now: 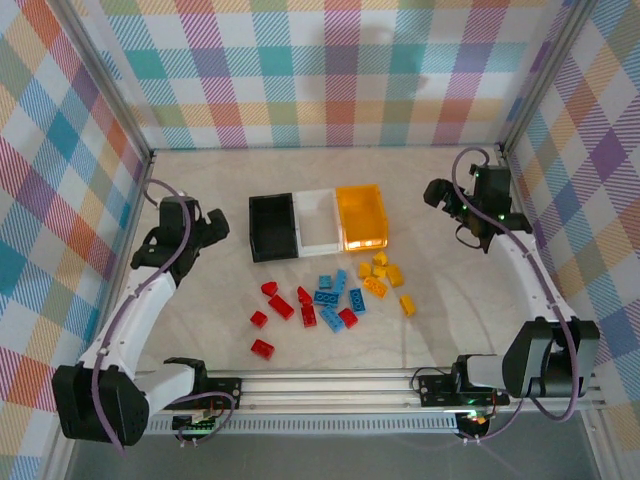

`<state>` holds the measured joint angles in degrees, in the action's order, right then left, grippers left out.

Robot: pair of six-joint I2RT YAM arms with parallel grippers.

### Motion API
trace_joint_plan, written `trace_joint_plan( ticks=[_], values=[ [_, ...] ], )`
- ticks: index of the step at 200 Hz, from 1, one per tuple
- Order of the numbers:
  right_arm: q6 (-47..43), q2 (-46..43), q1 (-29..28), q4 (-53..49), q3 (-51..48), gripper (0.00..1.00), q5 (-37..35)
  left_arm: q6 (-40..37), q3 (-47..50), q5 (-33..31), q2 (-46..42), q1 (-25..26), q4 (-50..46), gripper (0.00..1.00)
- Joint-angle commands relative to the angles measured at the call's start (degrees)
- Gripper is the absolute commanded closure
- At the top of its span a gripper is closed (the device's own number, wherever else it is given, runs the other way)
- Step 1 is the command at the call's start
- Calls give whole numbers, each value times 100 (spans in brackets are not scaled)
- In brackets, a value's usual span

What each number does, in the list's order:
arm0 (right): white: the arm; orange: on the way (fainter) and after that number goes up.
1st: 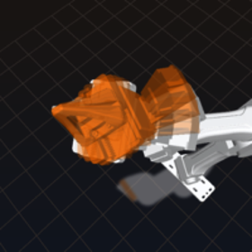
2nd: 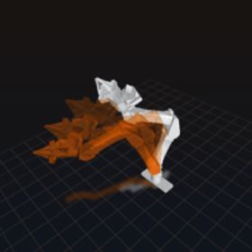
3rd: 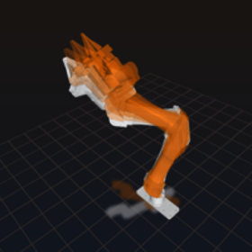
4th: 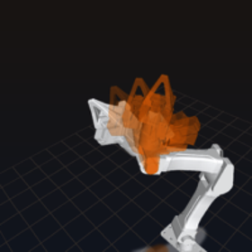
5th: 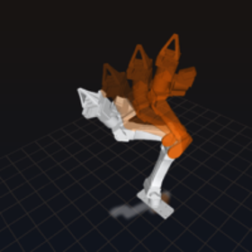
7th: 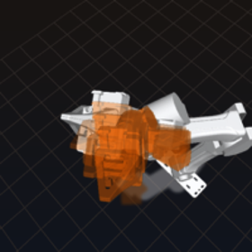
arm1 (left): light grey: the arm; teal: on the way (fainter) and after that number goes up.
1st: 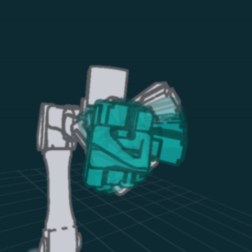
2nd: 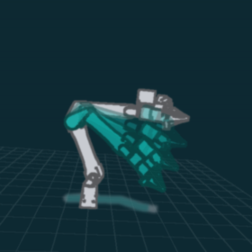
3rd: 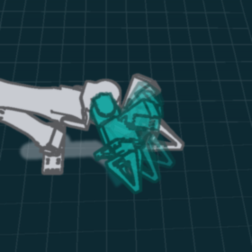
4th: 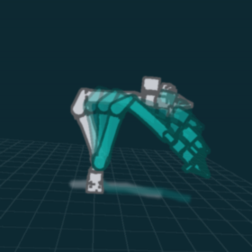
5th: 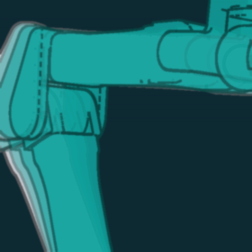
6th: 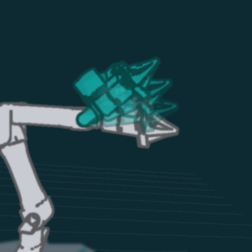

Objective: Sort the legos into containers by color

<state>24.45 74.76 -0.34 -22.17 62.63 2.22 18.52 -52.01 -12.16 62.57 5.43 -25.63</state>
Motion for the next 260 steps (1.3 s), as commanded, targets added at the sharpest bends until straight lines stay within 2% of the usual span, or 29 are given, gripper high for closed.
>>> trace_joint_plan(
  ticks=[1, 52, 83, 108, 162, 224, 260],
  values=[
    [267, 57, -1, -878, 496, 0, 528, 426, -178, 371, -287, -31, -815, 0],
    [281, 12, -142, -1667, 917, 0, 1200, 854, -107, 1197, -743, -16, -1336, 0],
    [236, -3, -414, -2097, 948, 0, 1308, 1140, -70, 1587, -894, 188, -1487, 0],
    [195, -23, -716, -2319, 883, 0, 1362, 1172, -106, 1663, -915, 517, -1687, 0],
    [-1, 77, -1468, -3020, 867, 0, 1007, 1169, -134, 1761, -855, 1234, -2016, 0],
    [130, 236, -1748, -3795, 153, 9, 957, 1418, 298, 1865, -721, 2029, -1918, 0],
    [191, 215, -1970, -4031, -392, 14, 807, 1629, 450, 1804, -670, 2292, -1786, 0]
  ],
)
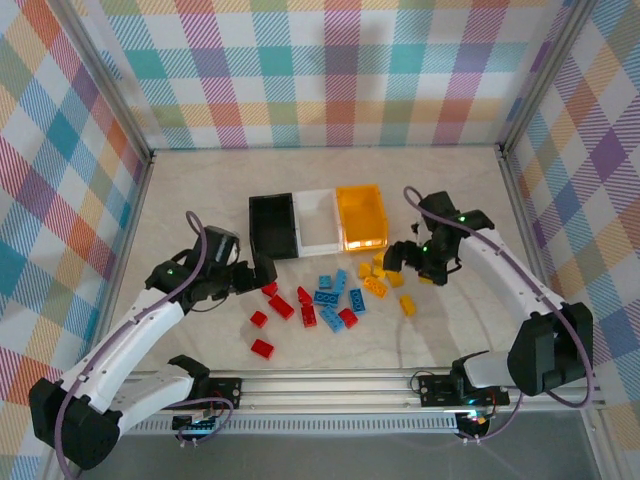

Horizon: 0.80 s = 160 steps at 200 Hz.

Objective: Sort the legos into containers by color

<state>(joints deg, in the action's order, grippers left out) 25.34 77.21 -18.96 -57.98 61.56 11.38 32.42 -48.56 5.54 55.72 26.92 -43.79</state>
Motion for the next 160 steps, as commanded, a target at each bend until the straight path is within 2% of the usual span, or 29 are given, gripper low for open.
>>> trace_joint_plan(
  ticks=[1, 41, 97, 160],
  values=[
    [106, -30, -108, -451, -294, 15, -113, 239, 107, 34, 20, 150, 34, 0],
    [78, 200, -167, -306, -703, 25, -112, 398, 134, -3, 165, 280, 216, 0],
    [-21, 493, -178, 82, -987, 31, -399, 542, -79, -24, 592, 467, 393, 0],
    [-69, 1033, -178, 458, -986, 36, -492, 733, -50, -105, 547, 565, 424, 0]
  ],
)
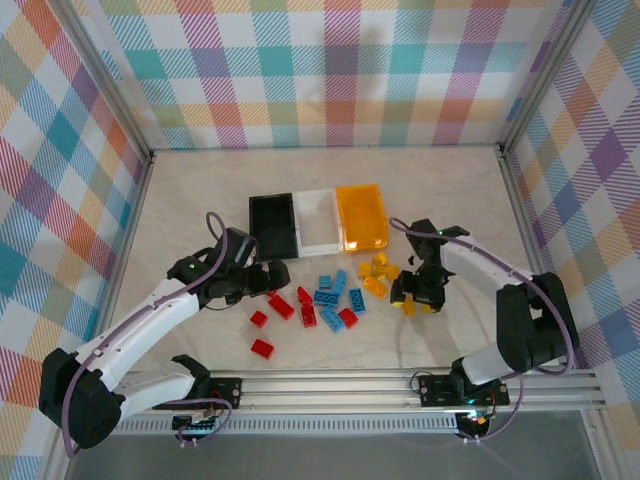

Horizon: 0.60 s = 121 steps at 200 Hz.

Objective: Sort the legos into containers by color

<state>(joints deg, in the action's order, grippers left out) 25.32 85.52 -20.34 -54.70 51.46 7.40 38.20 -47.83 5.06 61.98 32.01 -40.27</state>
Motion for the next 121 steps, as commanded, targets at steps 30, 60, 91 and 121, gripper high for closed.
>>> trace_joint_plan(
  ticks=[30, 60, 91, 121],
  values=[
    [-80, 437, -49, 169, 102, 39, -133, 240, -21, -92, -198, 60, 72, 0],
    [-79, 582, -70, 187, 180, 42, -220, 321, 92, -135, -312, 60, 72, 0],
    [-47, 675, -148, 179, 254, 46, -348, 329, 124, -146, -338, 59, 64, 0],
    [-1, 719, -238, 153, 275, 49, -514, 333, 118, -163, -336, 56, 87, 0]
  ],
)
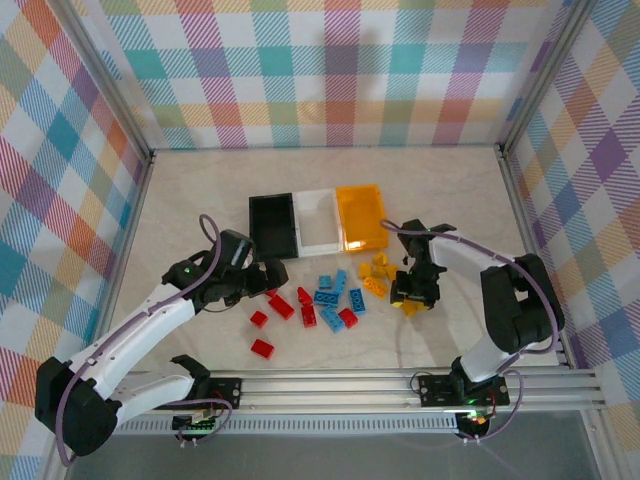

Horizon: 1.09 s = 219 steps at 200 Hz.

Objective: Sort the legos into containers by color

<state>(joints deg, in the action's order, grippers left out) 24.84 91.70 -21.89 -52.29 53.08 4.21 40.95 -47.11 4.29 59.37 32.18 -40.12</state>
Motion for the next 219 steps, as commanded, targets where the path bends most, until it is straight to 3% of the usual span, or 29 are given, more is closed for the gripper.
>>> trace_joint_plan(
  ticks=[1, 125, 219],
  values=[
    [47, 106, -85, -92, 114, 50, -198, 55, 49, -87, -75, 41, 68, 0],
    [222, 123, -184, -201, 174, 74, -444, -37, 106, -128, 24, 33, 92, 0],
    [276, -434, -186, -695, 330, 77, -542, -23, 83, -166, 140, 24, 271, 0]
  ],
)
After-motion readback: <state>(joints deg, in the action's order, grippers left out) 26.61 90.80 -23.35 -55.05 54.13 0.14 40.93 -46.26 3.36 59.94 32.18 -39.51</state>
